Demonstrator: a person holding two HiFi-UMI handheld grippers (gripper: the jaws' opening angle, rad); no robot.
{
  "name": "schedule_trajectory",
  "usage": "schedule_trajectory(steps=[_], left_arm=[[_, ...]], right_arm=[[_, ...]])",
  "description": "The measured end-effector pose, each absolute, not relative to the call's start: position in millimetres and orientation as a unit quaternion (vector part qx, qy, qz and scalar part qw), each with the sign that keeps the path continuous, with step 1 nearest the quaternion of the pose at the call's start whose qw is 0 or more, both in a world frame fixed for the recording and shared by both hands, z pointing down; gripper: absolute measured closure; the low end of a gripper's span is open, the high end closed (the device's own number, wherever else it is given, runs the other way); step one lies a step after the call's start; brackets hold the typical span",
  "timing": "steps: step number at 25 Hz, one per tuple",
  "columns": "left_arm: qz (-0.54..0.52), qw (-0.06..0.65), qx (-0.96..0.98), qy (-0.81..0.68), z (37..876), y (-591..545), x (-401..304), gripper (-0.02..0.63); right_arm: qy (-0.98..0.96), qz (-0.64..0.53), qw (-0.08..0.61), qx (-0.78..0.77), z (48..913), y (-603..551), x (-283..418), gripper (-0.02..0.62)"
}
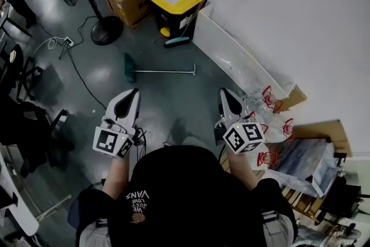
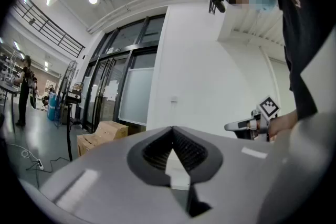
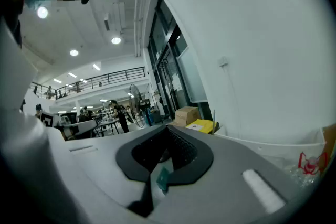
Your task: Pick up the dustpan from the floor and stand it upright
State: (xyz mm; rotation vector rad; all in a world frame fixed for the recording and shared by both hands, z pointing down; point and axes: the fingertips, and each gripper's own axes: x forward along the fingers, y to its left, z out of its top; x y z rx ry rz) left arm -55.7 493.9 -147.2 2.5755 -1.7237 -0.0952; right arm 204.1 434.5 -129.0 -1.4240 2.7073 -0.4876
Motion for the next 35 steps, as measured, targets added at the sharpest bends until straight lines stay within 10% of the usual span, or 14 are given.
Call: schedule_trajectory(steps=[35], left_arm=[[0.018, 0.073, 0.834, -0.546, -67, 179, -35, 0.552]], right_arm=[[0.841, -0.218, -0.048, -0.493, -7, 135, 227, 0.592]])
